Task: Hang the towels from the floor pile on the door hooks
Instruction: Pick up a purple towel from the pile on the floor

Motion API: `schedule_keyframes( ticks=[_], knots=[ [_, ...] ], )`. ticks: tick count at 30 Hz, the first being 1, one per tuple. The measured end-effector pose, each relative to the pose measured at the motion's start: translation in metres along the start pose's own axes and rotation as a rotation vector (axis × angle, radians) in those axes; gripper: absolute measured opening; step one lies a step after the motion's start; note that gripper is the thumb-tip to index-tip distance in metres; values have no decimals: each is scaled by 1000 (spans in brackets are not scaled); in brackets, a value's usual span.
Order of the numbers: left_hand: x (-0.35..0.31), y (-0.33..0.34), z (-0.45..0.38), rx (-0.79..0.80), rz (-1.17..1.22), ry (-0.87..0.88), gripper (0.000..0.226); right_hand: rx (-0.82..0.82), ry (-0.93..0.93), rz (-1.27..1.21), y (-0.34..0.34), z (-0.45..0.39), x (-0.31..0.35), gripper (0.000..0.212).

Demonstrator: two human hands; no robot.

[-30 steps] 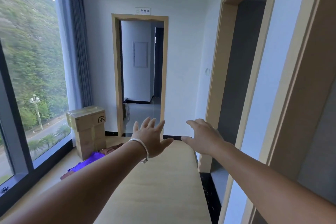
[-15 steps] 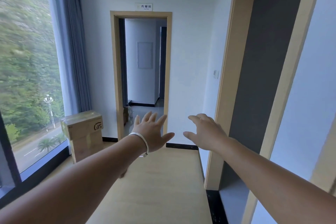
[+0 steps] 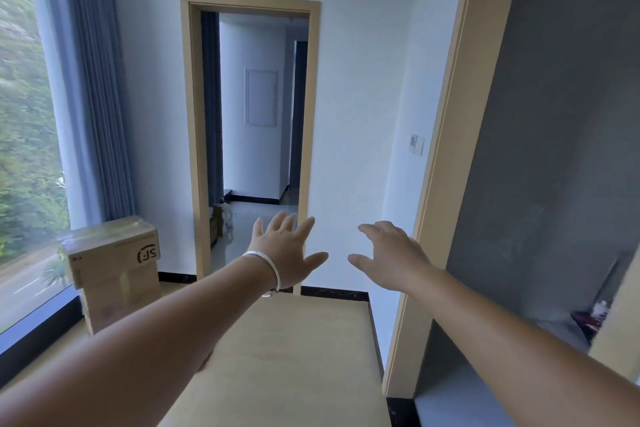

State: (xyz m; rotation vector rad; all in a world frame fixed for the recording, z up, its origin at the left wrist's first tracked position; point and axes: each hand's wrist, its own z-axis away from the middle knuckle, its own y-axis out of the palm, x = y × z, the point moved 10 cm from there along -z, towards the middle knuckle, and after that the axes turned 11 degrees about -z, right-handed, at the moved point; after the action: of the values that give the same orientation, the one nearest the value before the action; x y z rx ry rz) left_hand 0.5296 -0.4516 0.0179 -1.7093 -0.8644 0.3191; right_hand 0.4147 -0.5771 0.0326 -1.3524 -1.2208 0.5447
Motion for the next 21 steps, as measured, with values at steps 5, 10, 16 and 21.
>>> schedule_keyframes(
  ticks=[5,10,16,21],
  knots=[
    [32,30,-83,3,1,8,78,3,6,-3,14,-94,-3,67],
    [57,57,-151,1,2,8,77,-10,1,-23,33,-167,-12,67],
    [70,99,-226,13,-14,13,78,-6,2,-32,55,-252,-38,66],
    [74,139,-304,39,-26,-8,79,-2,-31,-19,71,-338,-66,66]
  ],
)
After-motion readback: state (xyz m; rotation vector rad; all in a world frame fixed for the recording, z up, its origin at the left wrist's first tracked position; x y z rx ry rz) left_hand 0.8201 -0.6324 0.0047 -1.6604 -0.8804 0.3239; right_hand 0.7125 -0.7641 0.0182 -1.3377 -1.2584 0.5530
